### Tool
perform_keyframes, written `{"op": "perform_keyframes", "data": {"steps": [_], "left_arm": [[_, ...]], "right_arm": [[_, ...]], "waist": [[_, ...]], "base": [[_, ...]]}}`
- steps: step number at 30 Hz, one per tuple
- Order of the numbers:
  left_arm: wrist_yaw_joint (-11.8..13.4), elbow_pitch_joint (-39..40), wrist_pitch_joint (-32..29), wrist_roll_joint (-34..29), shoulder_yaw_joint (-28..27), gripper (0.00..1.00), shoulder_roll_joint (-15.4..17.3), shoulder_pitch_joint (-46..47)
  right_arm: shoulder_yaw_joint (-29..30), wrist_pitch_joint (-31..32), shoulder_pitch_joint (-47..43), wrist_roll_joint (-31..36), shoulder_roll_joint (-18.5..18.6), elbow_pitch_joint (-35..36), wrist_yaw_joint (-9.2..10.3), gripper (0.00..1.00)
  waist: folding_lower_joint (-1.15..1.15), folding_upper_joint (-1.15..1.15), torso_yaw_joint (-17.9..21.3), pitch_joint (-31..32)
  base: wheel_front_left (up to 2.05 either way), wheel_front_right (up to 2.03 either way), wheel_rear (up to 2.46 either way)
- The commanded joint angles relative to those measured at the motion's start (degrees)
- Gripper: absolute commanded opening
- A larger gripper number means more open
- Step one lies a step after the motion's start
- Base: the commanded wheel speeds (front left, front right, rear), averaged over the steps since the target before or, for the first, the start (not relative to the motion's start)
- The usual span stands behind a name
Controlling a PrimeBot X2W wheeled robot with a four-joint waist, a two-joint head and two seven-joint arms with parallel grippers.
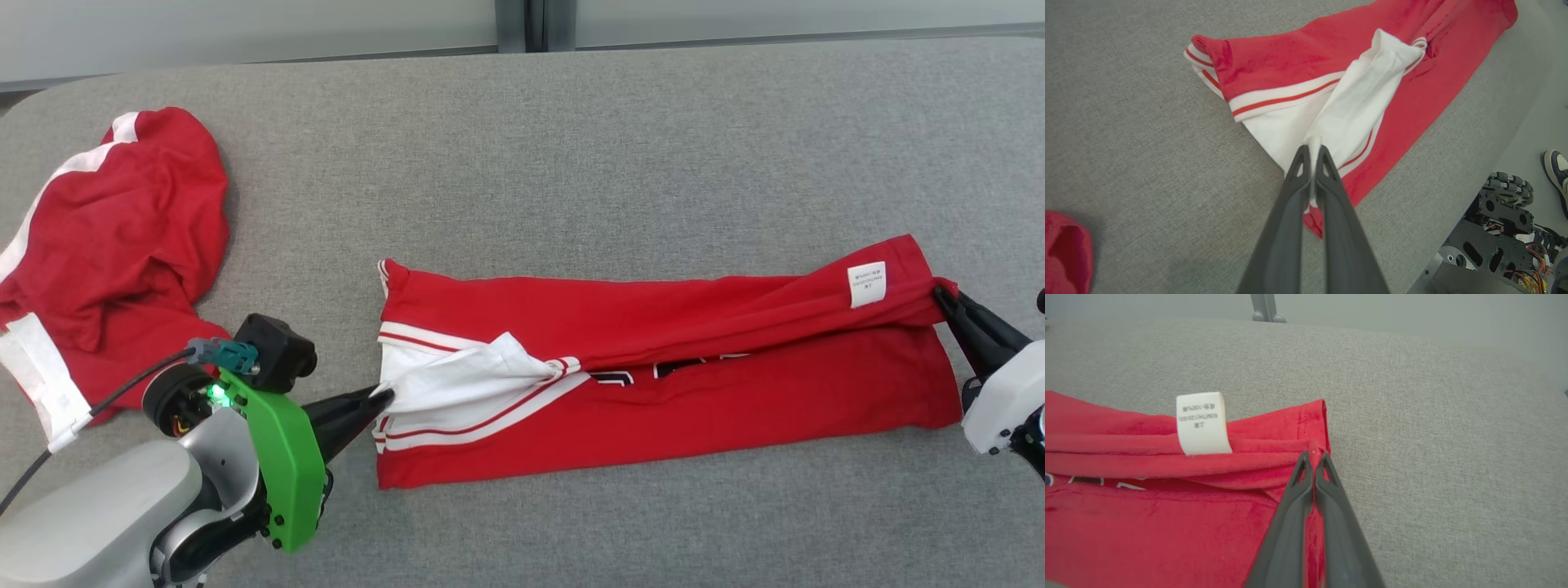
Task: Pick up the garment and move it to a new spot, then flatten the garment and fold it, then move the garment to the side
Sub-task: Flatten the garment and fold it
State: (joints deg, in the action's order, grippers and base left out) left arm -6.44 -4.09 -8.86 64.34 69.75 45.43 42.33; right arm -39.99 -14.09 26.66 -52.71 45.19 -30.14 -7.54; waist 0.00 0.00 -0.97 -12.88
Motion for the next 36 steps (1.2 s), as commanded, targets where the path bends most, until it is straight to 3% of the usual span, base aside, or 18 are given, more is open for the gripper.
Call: {"op": "perform_keyframes", "data": {"steps": [1, 9, 24, 25, 26, 27, 28, 29, 36], "left_arm": [[0.4, 0.3, -0.3, 0.0, 0.2, 0.00, 0.6, -1.2], [0.4, 1.9, -2.0, 0.4, 1.1, 0.00, 1.0, -2.8], [0.5, 1.4, -3.2, -0.1, 2.0, 0.00, 0.3, -4.4], [0.5, 1.3, -3.5, 0.1, 2.0, 0.00, 0.3, -4.6], [0.5, 1.4, -3.6, 0.3, 2.0, 0.22, 0.2, -4.8], [0.7, 1.5, -3.7, 0.3, 2.1, 0.40, 0.2, -4.9], [0.9, 1.5, -3.5, 0.6, 1.9, 0.89, 0.0, -5.0], [0.9, 1.6, -3.2, 0.9, 1.8, 1.00, -0.2, -5.1], [1.6, 1.9, -0.4, 0.8, 0.6, 1.00, 0.3, -5.7]], "right_arm": [[-0.7, 0.6, -0.7, -1.9, 1.1, 0.7, 0.12, 0.00], [-5.8, 3.1, 0.4, -6.7, 5.3, 4.0, 0.11, 0.00], [-12.7, 8.1, 1.3, -14.9, 9.0, 7.4, 0.11, 0.00], [-13.1, 8.2, 1.5, -15.1, 9.3, 7.5, 0.11, 0.26], [-13.3, 7.9, 1.6, -15.0, 9.5, 7.7, 0.11, 1.00], [-13.6, 8.0, 1.6, -15.7, 9.6, 7.7, 0.11, 1.00], [-13.8, 8.3, 1.5, -16.4, 9.8, 7.6, 0.11, 1.00], [-14.0, 8.4, 1.6, -16.6, 10.2, 7.6, 0.11, 1.00], [-14.4, 7.8, 2.0, -18.9, 12.4, 6.7, 0.11, 1.00]], "waist": [[0.00, 0.00, 0.3, 0.1], [0.00, 0.00, 1.3, -0.5], [0.00, 0.00, 2.0, 0.4], [0.00, 0.00, 2.0, 0.5], [0.00, 0.00, 2.0, 0.6], [0.00, 0.00, 2.0, 0.7], [0.00, 0.00, 2.0, 0.8], [0.00, 0.00, 2.0, 0.9], [0.00, 0.00, 1.9, 1.9]], "base": [[0.00, 0.00, 0.00], [0.00, 0.00, 0.00], [0.00, 0.00, 0.00], [0.00, 0.00, 0.00], [0.00, 0.00, 0.00], [0.00, 0.00, 0.00], [0.00, 0.00, 0.00], [0.00, 0.00, 0.00], [0.00, 0.00, 0.00]]}}
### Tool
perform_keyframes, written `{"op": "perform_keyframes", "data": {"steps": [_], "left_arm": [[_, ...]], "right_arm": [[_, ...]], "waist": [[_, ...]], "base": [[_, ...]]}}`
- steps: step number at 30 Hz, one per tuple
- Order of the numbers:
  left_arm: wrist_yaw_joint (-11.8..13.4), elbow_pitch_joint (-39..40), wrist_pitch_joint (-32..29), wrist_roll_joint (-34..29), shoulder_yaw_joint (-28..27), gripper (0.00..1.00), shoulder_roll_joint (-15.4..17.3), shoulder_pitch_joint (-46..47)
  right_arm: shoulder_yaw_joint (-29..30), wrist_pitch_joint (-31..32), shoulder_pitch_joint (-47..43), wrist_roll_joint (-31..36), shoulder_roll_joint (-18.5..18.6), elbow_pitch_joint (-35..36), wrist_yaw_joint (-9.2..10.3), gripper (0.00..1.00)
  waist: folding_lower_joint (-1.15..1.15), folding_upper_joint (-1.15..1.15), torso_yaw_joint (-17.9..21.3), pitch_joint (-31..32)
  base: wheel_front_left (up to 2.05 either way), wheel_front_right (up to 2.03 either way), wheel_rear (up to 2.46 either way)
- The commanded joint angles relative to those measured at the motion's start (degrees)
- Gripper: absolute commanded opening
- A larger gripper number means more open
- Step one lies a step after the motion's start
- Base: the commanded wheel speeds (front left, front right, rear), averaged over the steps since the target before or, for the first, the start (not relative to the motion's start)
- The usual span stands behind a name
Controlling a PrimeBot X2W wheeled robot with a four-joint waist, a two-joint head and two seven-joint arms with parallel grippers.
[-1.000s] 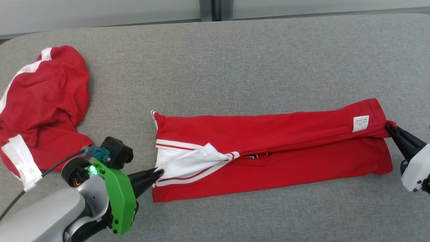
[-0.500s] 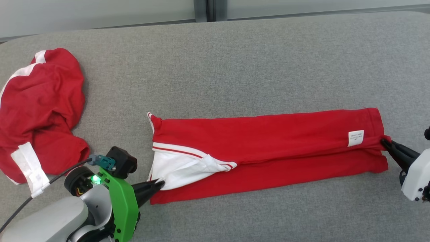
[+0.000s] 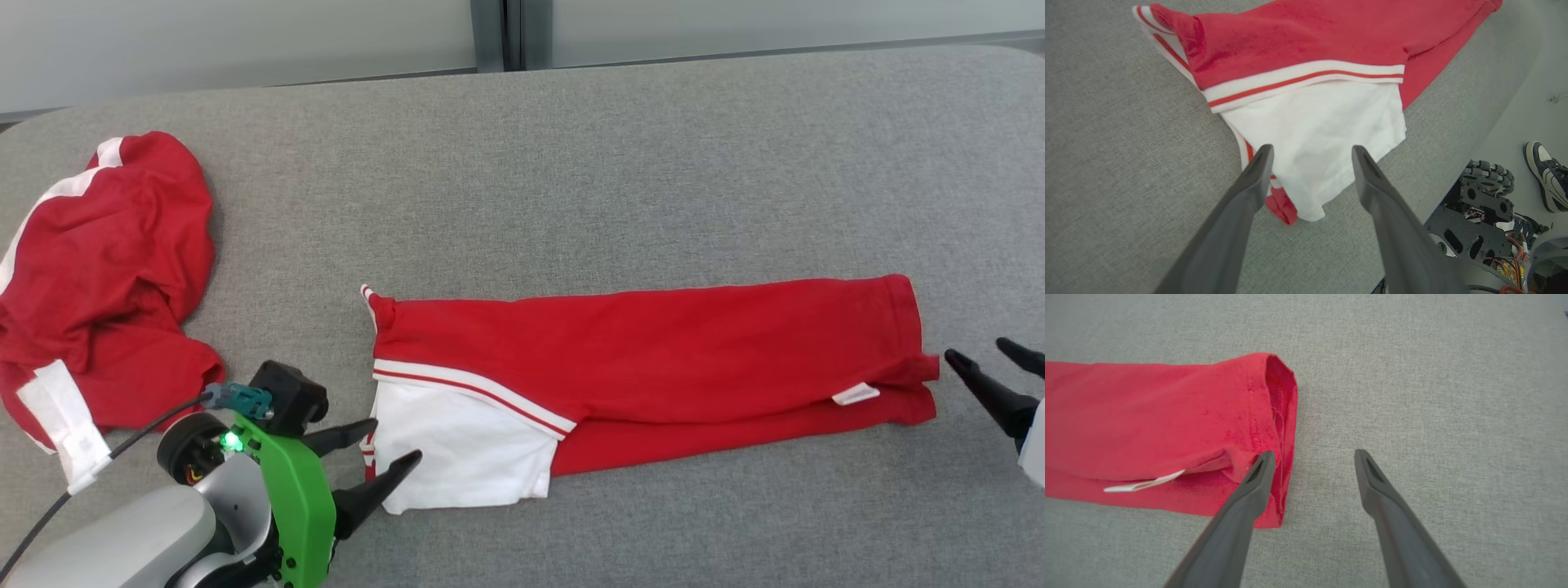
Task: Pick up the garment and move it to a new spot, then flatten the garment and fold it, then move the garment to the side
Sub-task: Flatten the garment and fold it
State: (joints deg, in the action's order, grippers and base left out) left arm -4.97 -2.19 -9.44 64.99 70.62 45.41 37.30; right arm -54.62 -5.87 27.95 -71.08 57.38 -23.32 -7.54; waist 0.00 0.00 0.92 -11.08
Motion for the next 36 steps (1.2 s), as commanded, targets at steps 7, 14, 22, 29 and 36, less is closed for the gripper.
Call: {"op": "perform_keyframes", "data": {"steps": [7, 14, 22, 29, 36], "left_arm": [[5.1, -1.5, 11.6, -2.0, -6.1, 1.00, -1.0, -0.1], [14.2, -5.3, 24.4, -7.4, -15.0, 1.00, -6.3, -2.4], [17.7, -1.1, 24.6, -23.9, -41.0, 1.00, -21.2, -15.6], [12.2, -1.2, 24.6, -38.9, -51.0, 1.00, -32.1, -25.7], [2.9, -5.1, 24.6, -44.9, -58.9, 1.00, -39.4, -31.0]], "right_arm": [[3.3, -6.4, 2.6, -0.5, -0.2, -2.5, 0.11, 1.00], [15.6, -9.3, 2.4, 3.2, -6.1, -0.7, 0.09, 1.00], [38.0, -9.3, -9.9, 23.3, -20.8, 9.8, 0.10, 1.00], [46.3, -9.3, -17.5, 35.2, -31.5, 16.9, 0.10, 1.00], [49.3, -9.3, -21.2, 40.4, -38.6, 19.3, 0.10, 1.00]], "waist": [[0.00, 0.00, -0.1, 0.9], [0.00, 0.00, 0.3, 1.7], [0.00, 0.00, 0.6, 1.6], [0.00, 0.00, 0.7, 1.4], [0.00, 0.00, 0.6, 1.7]], "base": [[0.00, 0.00, 0.00], [0.00, 0.00, 0.00], [0.00, 0.00, 0.00], [0.00, 0.00, 0.00], [0.00, 0.00, 0.00]]}}
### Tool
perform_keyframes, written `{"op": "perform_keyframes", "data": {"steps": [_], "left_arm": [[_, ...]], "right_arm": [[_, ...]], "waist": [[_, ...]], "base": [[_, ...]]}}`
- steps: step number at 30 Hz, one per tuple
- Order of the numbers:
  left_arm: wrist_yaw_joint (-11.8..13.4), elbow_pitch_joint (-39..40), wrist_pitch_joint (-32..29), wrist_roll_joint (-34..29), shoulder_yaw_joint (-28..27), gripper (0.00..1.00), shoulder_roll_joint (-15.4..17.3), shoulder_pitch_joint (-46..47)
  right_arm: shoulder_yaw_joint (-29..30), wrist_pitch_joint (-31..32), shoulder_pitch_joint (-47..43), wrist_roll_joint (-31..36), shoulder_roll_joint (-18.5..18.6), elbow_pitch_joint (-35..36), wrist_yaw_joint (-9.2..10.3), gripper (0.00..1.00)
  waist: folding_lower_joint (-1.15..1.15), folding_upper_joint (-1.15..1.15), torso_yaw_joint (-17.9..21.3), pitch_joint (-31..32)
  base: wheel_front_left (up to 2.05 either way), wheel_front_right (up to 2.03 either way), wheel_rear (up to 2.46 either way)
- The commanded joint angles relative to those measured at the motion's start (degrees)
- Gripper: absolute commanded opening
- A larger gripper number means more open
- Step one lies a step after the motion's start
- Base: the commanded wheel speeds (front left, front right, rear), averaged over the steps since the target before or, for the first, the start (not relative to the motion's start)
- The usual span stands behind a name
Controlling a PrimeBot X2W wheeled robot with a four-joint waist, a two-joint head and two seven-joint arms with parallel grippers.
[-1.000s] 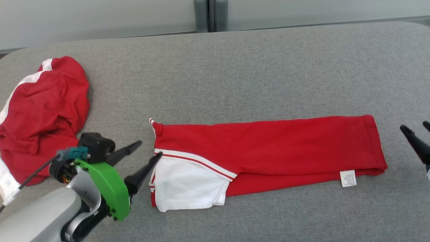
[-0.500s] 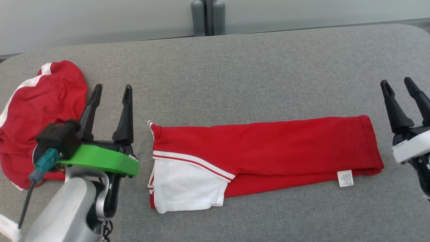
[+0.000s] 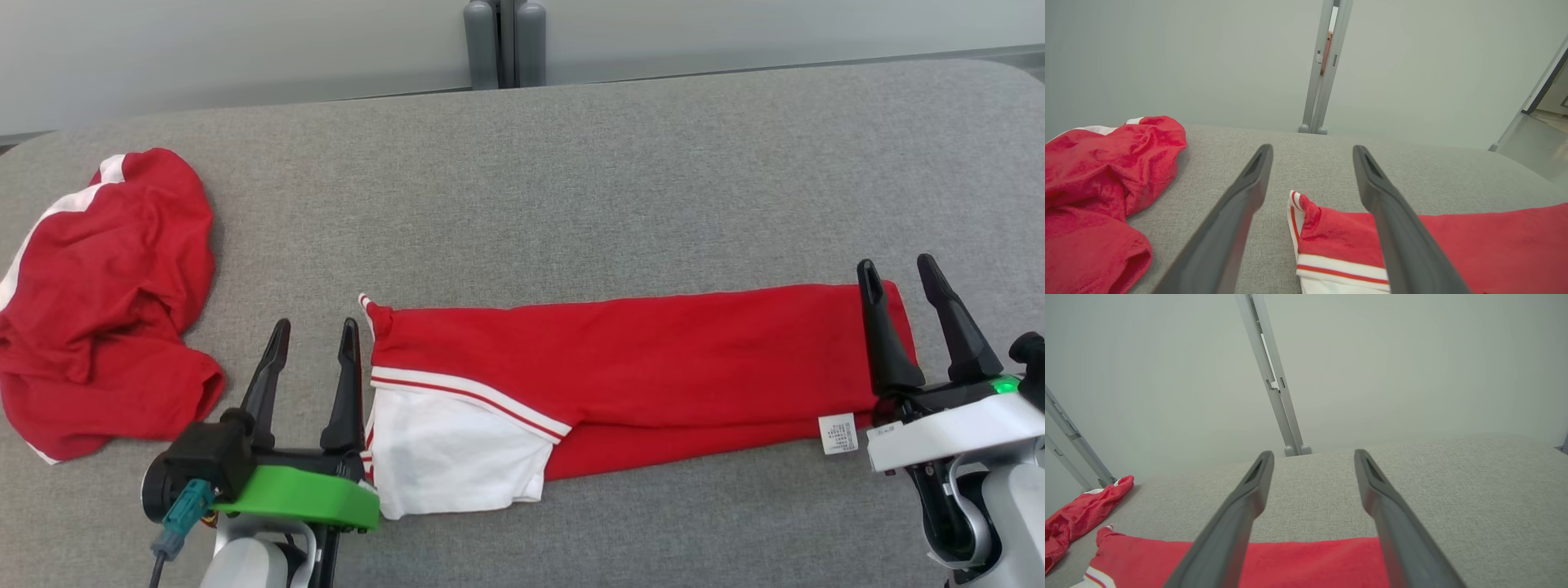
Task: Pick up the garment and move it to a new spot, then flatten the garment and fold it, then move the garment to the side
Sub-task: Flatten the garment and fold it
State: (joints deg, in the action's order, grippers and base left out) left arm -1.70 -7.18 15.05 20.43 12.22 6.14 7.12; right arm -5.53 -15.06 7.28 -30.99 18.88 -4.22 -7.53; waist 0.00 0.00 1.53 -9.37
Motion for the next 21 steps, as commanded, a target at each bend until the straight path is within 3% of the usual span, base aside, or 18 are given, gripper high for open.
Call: {"op": "perform_keyframes", "data": {"steps": [1, 12, 21], "left_arm": [[-1.1, -0.3, 0.2, -1.1, -1.2, 1.00, -0.7, -1.2], [-4.5, -0.8, 0.2, -5.5, -5.2, 1.00, -3.2, -3.2], [-5.0, -0.6, 0.2, -3.7, -3.3, 1.00, -3.2, -1.4]], "right_arm": [[0.4, -0.2, -0.8, 0.7, -0.6, 0.2, 0.09, 1.00], [2.1, -0.2, -0.3, 2.2, -1.6, 0.1, 0.09, 1.00], [9.2, -0.2, 0.0, 6.2, -4.5, -10.7, 0.08, 1.00]], "waist": [[0.00, 0.00, 0.0, 0.1], [0.00, 0.00, -1.5, -0.4], [0.00, 0.00, -3.1, -2.4]], "base": [[0.00, 0.00, 0.00], [0.00, 0.00, 0.00], [0.00, 0.00, 0.00]]}}
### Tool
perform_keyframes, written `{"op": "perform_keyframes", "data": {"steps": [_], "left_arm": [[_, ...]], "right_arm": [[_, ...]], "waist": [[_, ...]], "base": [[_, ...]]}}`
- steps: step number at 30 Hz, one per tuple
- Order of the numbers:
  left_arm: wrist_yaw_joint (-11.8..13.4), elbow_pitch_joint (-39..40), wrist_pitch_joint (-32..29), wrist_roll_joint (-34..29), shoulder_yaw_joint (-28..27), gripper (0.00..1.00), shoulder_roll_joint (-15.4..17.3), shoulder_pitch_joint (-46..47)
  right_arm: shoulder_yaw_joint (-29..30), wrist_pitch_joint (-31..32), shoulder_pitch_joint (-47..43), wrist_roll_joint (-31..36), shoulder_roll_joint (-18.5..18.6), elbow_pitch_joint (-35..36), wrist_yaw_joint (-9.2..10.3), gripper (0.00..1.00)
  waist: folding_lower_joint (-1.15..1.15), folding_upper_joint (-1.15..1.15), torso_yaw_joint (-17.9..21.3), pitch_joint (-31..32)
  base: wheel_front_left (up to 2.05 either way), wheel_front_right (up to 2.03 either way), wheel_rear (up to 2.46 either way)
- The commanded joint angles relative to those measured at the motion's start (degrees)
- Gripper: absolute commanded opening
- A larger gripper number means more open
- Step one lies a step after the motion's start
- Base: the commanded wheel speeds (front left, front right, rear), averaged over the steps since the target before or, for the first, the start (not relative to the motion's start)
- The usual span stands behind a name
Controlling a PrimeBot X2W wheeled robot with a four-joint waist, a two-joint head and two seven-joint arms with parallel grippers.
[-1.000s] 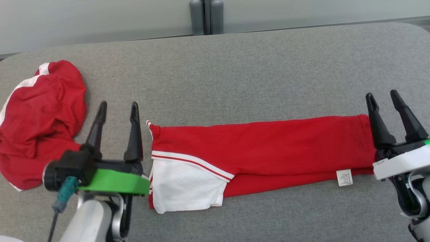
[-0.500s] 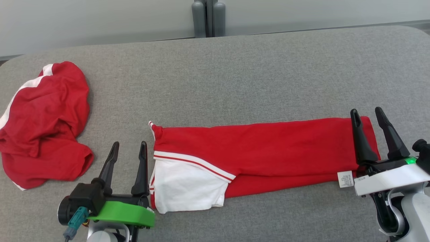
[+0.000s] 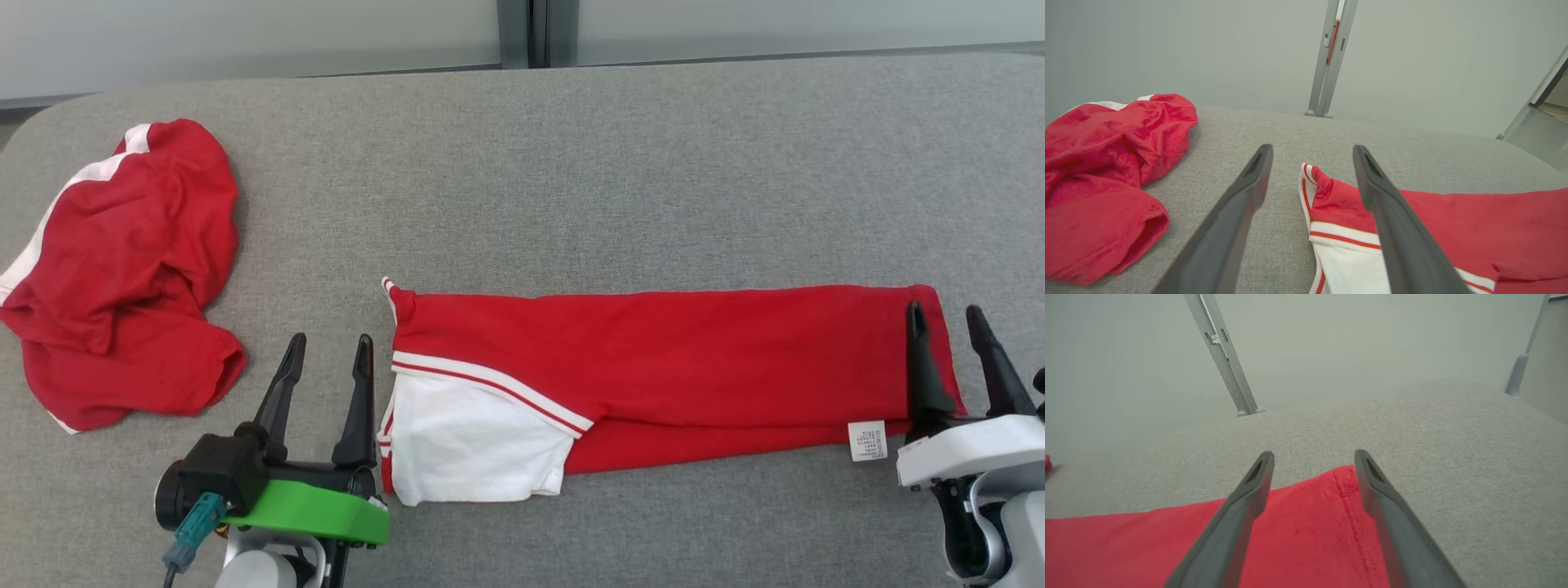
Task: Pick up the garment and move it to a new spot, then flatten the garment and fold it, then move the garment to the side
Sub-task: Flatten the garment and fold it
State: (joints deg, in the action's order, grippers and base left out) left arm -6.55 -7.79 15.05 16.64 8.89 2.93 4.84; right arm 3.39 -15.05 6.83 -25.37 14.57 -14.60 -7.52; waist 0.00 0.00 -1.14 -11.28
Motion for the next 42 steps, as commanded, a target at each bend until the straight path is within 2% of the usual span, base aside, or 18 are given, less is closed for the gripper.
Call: {"op": "perform_keyframes", "data": {"steps": [1, 8, 11, 16, 24, 25, 26, 27, 33, 37, 42], "left_arm": [[-0.2, -0.1, 0.2, 0.1, 0.3, 1.00, 0.0, 1.1], [-0.3, -0.3, 0.2, 0.0, 1.1, 1.00, 0.0, 1.8], [0.5, 0.1, 0.2, 1.5, -0.4, 1.00, 0.0, 1.7], [0.1, -0.3, 0.2, 0.8, -0.1, 1.00, 0.0, 1.2], [-0.1, -0.2, 0.2, 0.3, -0.3, 1.00, 0.0, 1.1], [-0.1, -0.2, 0.2, 0.3, -0.2, 1.00, 0.0, 1.1], [-0.1, -0.2, 0.2, 0.4, -0.1, 1.00, 0.0, 1.0], [-0.2, -0.3, 0.2, 0.4, 0.0, 1.00, 0.0, 1.0], [-0.2, -0.5, 0.2, 0.5, 0.7, 1.00, 0.0, 1.4], [-0.1, -0.7, 0.2, 0.9, 1.2, 1.00, 0.0, 1.7], [0.0, -0.9, 0.2, 1.1, 1.4, 1.00, 0.0, 1.8]], "right_arm": [[1.1, -0.2, 0.7, 0.9, -0.5, -1.6, 0.07, 1.00], [7.1, -0.2, 3.2, 1.8, -4.3, -10.3, 0.07, 1.00], [7.1, -0.2, 4.6, 1.5, -4.7, -13.9, 0.08, 1.00], [7.0, -0.2, 6.2, 1.1, -4.9, -19.5, 0.08, 1.00], [4.6, 0.0, 7.3, -0.9, -4.9, -24.2, 0.07, 1.00], [4.3, 0.0, 7.4, -1.1, -4.9, -24.4, 0.07, 0.89], [3.9, 0.0, 7.5, -1.4, -4.7, -24.5, 0.07, 0.15], [3.6, 0.0, 7.6, -1.6, -4.3, -24.2, 0.07, 0.00], [5.9, -0.1, 7.6, -1.4, -0.7, -24.0, 0.13, 0.00], [11.8, -0.1, 8.7, 1.2, 2.2, -25.6, 0.12, 0.00], [18.9, -0.1, 10.5, 4.7, 3.8, -26.0, 0.09, 0.00]], "waist": [[0.00, 0.00, -0.5, -0.7], [0.00, 0.00, -0.9, -2.3], [0.00, 0.00, -0.8, -2.5], [0.00, 0.00, -1.3, -2.5], [0.00, 0.00, -1.5, -2.6], [0.00, 0.00, -1.4, -2.6], [0.00, 0.00, -1.3, -2.5], [0.00, 0.00, -1.2, -2.5], [0.00, 0.00, -0.8, -2.6], [0.00, 0.00, -0.7, -2.4], [0.00, 0.00, -0.8, -2.0]], "base": [[0.00, 0.00, 0.00], [0.00, 0.00, 0.00], [0.00, 0.00, 0.00], [0.00, 0.00, 0.00], [0.00, 0.00, 0.00], [0.00, 0.00, 0.00], [0.00, 0.00, 0.00], [0.00, 0.00, 0.00], [0.00, 0.00, 0.00], [0.00, 0.00, 0.00], [0.00, 0.00, 0.00]]}}
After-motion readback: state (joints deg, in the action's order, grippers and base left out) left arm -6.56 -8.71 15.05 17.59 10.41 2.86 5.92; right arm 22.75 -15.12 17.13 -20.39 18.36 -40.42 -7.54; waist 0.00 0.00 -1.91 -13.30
